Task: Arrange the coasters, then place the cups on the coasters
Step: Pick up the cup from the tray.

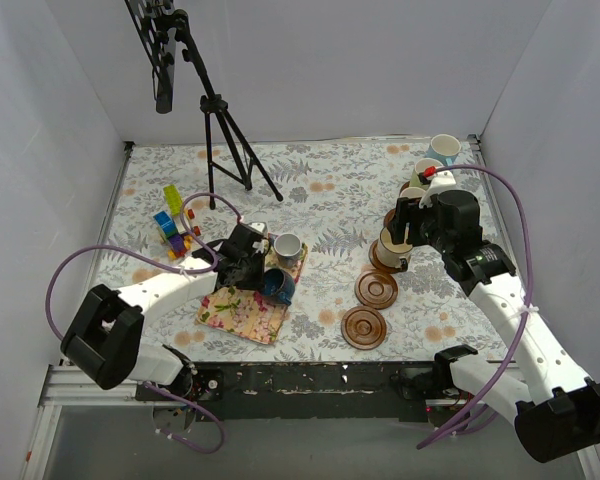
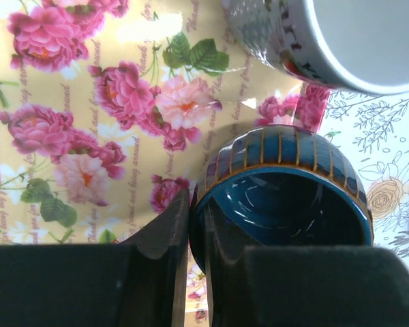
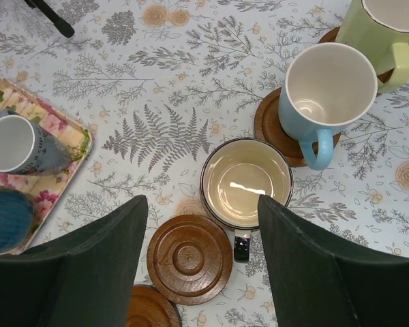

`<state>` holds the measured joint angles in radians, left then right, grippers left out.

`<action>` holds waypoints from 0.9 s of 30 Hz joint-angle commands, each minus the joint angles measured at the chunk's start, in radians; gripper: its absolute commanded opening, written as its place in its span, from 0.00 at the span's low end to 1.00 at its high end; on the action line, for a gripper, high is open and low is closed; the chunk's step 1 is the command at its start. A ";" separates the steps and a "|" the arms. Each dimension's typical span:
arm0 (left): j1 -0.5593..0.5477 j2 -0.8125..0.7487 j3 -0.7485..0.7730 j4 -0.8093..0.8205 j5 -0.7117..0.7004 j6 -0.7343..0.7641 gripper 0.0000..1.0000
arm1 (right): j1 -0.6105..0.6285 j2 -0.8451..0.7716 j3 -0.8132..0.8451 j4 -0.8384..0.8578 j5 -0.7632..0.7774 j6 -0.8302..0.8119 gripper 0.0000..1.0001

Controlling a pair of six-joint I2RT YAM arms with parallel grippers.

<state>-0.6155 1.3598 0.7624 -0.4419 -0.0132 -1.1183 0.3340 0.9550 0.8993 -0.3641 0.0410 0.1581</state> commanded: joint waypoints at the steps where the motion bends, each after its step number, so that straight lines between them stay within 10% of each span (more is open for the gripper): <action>1: -0.018 -0.021 0.043 -0.026 -0.047 0.006 0.03 | -0.004 -0.028 -0.002 0.028 -0.016 0.004 0.73; 19: -0.087 -0.105 0.366 -0.323 -0.163 0.002 0.00 | 0.010 -0.028 0.115 -0.082 -0.153 -0.095 0.67; 27: -0.161 0.068 0.594 -0.396 -0.176 0.012 0.00 | 0.334 -0.004 0.141 -0.078 0.041 -0.088 0.66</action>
<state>-0.7403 1.3628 1.2644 -0.8135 -0.1749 -1.1080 0.5018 0.9375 0.9749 -0.4500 -0.0441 0.0814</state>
